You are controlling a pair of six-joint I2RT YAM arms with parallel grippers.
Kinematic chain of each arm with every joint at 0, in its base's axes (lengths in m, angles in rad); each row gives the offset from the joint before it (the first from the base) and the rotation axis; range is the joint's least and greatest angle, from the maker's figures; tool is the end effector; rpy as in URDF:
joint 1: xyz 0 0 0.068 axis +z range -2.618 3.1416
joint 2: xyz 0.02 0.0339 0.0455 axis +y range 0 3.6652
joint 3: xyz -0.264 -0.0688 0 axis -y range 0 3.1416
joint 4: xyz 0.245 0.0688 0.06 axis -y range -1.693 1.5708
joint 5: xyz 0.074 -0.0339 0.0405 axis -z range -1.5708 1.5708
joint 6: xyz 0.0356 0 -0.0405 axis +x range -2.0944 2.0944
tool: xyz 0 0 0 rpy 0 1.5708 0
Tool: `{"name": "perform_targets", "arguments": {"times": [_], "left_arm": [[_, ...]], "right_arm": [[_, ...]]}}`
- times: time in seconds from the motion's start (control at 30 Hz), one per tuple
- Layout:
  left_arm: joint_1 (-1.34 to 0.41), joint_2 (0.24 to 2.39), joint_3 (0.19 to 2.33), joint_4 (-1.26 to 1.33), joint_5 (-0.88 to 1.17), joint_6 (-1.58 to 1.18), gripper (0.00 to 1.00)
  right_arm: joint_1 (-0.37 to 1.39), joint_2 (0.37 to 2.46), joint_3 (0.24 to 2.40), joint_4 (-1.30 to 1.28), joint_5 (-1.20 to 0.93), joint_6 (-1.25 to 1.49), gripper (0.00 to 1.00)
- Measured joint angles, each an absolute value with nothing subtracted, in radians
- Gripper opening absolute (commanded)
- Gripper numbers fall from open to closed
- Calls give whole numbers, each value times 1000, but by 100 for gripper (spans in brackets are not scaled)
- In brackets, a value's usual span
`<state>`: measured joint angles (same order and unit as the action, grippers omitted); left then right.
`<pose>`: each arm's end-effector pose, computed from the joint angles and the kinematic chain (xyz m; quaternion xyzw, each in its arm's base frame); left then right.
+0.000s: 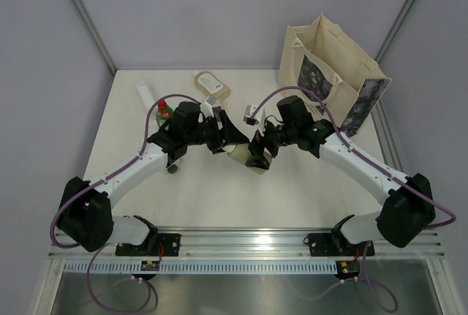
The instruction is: Place the personal care products into the canvas bag
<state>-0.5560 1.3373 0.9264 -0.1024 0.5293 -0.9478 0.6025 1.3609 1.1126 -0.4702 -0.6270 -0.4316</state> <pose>0.2442 -0.1729 0.2761 -0.0328 0.8431 -0.4975 0.2014 0.2309 0.1842 0.3020 -0.5390 0.6899 0.3133 0.3678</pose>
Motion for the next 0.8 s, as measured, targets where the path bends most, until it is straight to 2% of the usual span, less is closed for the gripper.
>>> {"name": "perform_targets", "arguments": {"times": [0.13, 0.23, 0.3, 0.33, 0.37, 0.4, 0.43, 0.5, 0.53, 0.7, 0.8], "left_arm": [[-557, 1337, 927, -82, 553, -980, 0], [-557, 1337, 927, -47, 566, -1013, 0], [-558, 1337, 926, -28, 569, -1027, 1], [-558, 1337, 921, -17, 567, -1031, 9], [-558, 1337, 915, -6, 569, -1034, 23], [-556, 1336, 908, 6, 571, -1045, 38], [-556, 1336, 905, 12, 570, -1053, 62], [-553, 1335, 897, 26, 570, -1065, 83], [-548, 1332, 892, 35, 571, -1077, 97], [-509, 1262, 900, 16, 552, -1066, 99], [-484, 1207, 962, -93, 475, -982, 99]], "right_arm": [[629, 1410, 1127, -489, -647, -437, 96], [653, 1423, 1127, -492, -624, -424, 84], [658, 1424, 1128, -490, -606, -408, 71], [659, 1424, 1128, -489, -602, -405, 48], [660, 1424, 1128, -486, -593, -403, 33], [661, 1425, 1129, -488, -588, -392, 23], [661, 1425, 1130, -492, -588, -388, 11], [661, 1425, 1139, -505, -588, -380, 4], [661, 1425, 1143, -511, -588, -380, 1], [661, 1425, 1152, -550, -577, -382, 0], [655, 1423, 1153, -579, -578, -381, 0]]}}
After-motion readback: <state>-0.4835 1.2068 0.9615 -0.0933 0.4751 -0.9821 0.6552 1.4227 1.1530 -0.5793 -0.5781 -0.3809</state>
